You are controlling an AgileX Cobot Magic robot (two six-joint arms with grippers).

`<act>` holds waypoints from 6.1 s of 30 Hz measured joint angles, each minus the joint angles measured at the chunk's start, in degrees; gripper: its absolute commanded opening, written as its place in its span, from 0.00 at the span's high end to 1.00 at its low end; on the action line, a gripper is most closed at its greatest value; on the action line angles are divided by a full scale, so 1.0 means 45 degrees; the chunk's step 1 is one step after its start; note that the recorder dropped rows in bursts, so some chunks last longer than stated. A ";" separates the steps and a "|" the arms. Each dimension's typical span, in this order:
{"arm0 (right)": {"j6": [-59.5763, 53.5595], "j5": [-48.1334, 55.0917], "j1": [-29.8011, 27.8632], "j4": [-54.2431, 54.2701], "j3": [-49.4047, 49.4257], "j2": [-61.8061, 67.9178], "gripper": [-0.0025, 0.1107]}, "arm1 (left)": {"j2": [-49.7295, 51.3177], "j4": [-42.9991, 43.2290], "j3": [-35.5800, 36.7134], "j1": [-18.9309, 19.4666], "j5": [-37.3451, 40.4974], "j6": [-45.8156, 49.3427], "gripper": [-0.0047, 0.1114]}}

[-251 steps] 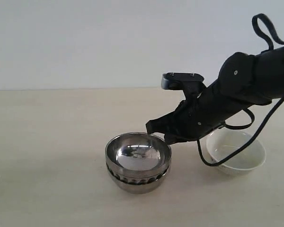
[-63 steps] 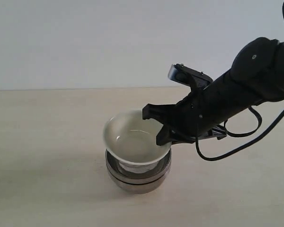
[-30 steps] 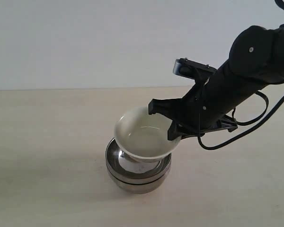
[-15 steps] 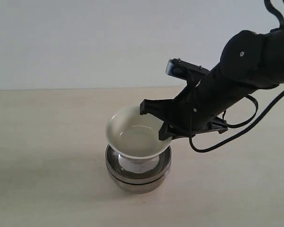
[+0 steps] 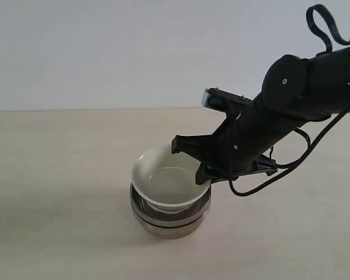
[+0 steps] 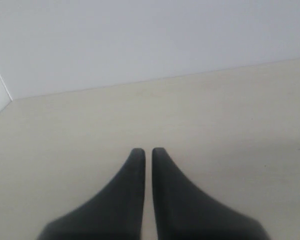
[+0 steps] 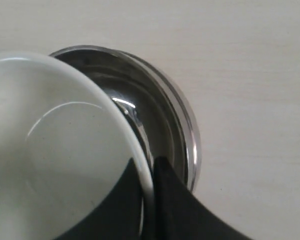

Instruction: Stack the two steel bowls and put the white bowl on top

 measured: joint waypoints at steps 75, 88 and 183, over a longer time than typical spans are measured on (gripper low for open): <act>0.0776 -0.5273 -0.0907 -0.2971 0.6366 -0.6185 0.98 | 0.0000 0.0000 0.0000 0.0000 0.0000 0.0000 0.93; 0.3500 -0.4507 -0.0907 -0.2721 0.8908 -1.2981 0.98 | 0.0000 0.0000 0.0000 0.0000 0.0000 0.0000 0.93; -0.2362 -0.2657 -0.3877 -0.3901 1.4444 -2.2502 0.98 | 0.0000 0.0000 0.0000 0.0000 0.0000 0.0000 0.93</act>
